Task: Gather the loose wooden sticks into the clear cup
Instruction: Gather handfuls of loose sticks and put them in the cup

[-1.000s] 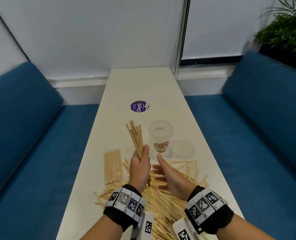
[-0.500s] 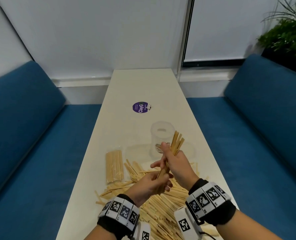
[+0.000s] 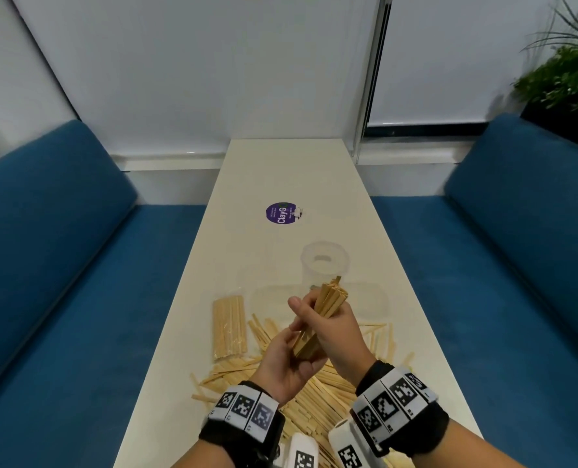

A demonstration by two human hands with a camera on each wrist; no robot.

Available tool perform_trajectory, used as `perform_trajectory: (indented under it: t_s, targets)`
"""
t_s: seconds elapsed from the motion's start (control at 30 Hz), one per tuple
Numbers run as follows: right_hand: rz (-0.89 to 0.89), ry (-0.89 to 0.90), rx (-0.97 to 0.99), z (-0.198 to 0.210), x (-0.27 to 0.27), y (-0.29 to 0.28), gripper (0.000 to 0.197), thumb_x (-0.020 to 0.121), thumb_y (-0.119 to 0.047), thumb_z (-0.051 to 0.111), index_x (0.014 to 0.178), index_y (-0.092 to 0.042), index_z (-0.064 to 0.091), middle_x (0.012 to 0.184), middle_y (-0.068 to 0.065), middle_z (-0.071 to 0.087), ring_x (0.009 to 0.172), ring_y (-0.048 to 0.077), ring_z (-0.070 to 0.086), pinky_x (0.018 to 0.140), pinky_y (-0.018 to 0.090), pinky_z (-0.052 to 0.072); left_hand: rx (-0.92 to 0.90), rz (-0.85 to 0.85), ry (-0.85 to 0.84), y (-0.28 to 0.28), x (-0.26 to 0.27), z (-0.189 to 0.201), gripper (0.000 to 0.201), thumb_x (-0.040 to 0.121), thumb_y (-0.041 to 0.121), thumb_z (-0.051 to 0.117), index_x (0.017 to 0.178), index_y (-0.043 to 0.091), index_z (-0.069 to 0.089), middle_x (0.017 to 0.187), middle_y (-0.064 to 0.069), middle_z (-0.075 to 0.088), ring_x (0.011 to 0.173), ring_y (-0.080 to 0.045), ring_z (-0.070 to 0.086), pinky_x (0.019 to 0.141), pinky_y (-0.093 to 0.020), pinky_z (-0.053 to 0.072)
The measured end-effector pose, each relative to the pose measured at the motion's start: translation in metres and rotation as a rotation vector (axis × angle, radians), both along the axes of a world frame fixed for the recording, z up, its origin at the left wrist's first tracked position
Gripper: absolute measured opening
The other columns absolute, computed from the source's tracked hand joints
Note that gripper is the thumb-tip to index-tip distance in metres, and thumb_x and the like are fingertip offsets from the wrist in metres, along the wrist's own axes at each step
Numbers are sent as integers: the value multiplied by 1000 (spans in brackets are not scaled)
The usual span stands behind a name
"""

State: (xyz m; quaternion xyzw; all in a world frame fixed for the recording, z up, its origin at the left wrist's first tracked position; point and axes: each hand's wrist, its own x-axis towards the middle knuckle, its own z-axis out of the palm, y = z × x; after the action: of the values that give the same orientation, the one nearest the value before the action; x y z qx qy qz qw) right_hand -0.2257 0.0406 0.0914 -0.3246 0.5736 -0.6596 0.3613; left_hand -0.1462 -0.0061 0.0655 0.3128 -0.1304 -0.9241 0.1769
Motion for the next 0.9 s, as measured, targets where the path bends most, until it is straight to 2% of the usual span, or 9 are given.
perform_trajectory:
  t_s: [0.1, 0.17, 0.27, 0.37, 0.47, 0.53, 0.63, 0.8, 0.9]
  targets:
    - [-16, -63, 3, 2, 0, -3, 35, 75, -35, 68, 65, -5, 53, 53, 9, 53, 51, 20, 53, 58, 27, 49, 45, -13, -5, -2, -1, -2, 33, 98, 20, 39, 104, -4, 60, 97, -27, 69, 98, -36, 63, 75, -50, 53]
    - [-26, -66, 17, 3, -2, -4, 42, 83, -38, 61, 54, -10, 49, 47, 6, 49, 46, 19, 49, 56, 29, 46, -16, -53, -32, -2, -2, -2, 30, 96, 19, 39, 101, -3, 59, 91, -24, 70, 92, -32, 66, 71, -45, 58]
    - [-49, -57, 46, 5, -13, -3, 53, 92, -38, 50, 43, -16, 48, 44, 4, 51, 50, 24, 54, 62, 32, 48, -390, -194, -131, -1, 1, -3, 39, 100, 34, 31, 102, 13, 64, 90, -11, 72, 83, -22, 68, 76, -35, 56]
    - [-67, 12, 66, 9, -22, 0, 55, 94, -39, 44, 47, -10, 53, 57, 12, 63, 66, 20, 68, 67, 20, 52, -899, -324, -249, -6, 12, -1, 56, 87, 64, 20, 93, 36, 68, 96, 1, 74, 95, -17, 67, 94, -32, 50]
    - [25, -4, 96, 12, -19, 3, 51, 96, -37, 43, 52, -13, 50, 84, 9, 73, 67, 2, 68, 63, 13, 53, -1106, -396, -141, -13, 18, 1, 76, 61, 88, 32, 95, 30, 65, 91, 5, 72, 92, -13, 66, 88, -28, 52]
    - [112, -1, 183, 10, -11, 5, 46, 95, -42, 42, 67, -9, 57, 80, -1, 69, 44, 2, 54, 42, 15, 43, -1129, -416, -87, -13, 15, 3, 82, 55, 86, 48, 105, 21, 56, 87, 0, 67, 85, -15, 64, 81, -30, 52]
    - [223, -27, 288, -2, -4, 6, 48, 88, -53, 44, 109, -14, 62, 71, -3, 56, 41, 8, 48, 38, 21, 36, -1055, -457, -79, -12, 15, 2, 88, 53, 79, 61, 116, 19, 48, 73, 1, 58, 63, -10, 56, 63, -25, 50]
    - [304, -112, 351, -27, -6, 11, 59, 80, -65, 32, 106, -19, 57, 100, -2, 63, 100, 14, 60, 92, 33, 48, -797, -511, -115, -11, 32, -15, 44, 74, 50, 61, 94, 13, 48, 54, 9, 38, 42, -2, 33, 47, -14, 34]
    - [386, 317, 620, -54, -13, 22, 53, 87, -63, 35, 105, -17, 55, 94, -7, 58, 92, 14, 55, 86, 34, 47, -670, -394, -258, -16, 46, -34, 28, 86, 35, 54, 103, 13, 50, 54, 9, 38, 44, -4, 34, 46, -16, 33]
